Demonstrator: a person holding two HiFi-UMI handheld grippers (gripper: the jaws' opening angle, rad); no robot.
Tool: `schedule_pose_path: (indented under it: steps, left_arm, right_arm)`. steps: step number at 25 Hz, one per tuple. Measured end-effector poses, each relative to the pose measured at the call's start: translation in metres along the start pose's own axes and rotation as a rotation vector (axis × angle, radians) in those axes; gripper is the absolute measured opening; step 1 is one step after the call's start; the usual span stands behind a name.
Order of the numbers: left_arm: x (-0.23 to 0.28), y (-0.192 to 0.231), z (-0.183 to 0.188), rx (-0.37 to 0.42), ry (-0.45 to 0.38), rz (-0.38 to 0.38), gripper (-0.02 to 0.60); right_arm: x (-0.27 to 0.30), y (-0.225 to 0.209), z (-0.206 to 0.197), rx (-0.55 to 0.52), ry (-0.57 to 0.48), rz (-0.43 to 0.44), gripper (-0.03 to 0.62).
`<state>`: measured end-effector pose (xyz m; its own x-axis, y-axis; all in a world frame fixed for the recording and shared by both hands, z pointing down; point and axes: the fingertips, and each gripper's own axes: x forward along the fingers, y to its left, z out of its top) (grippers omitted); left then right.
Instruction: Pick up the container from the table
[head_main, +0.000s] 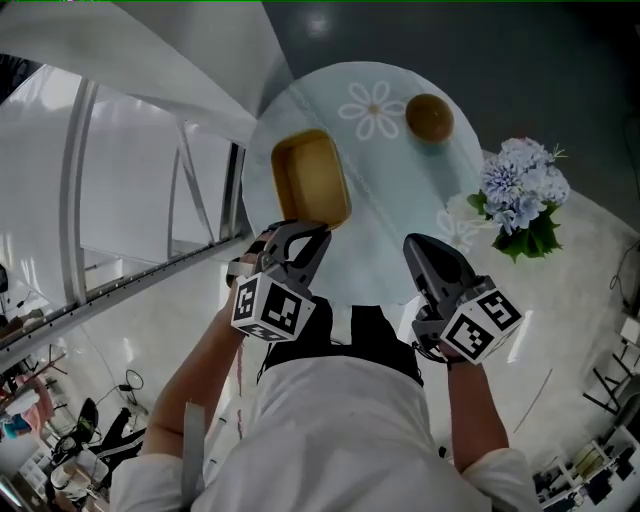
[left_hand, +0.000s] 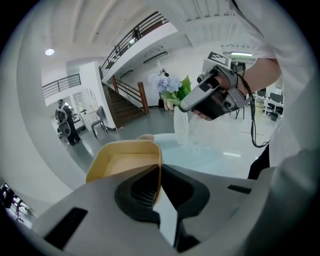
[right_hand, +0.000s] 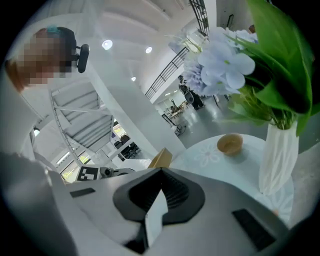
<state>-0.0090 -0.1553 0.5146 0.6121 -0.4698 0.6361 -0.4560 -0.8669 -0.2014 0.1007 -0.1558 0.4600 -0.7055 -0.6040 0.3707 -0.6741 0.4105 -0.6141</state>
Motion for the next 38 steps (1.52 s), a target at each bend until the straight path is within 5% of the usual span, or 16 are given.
schedule_pose_path:
  steps: [21,38]
  left_arm:
    - [-0.057,0.077,0.103,0.028,-0.204,0.185,0.032]
    - [-0.1,0.08,0.154,0.078,-0.315,0.265,0.032]
  right_arm:
    - [-0.017,0.045,0.094,-0.174,-0.146,0.001,0.018]
    - [-0.045,0.076,0.121,-0.272,-0.231,-0.003,0.018]
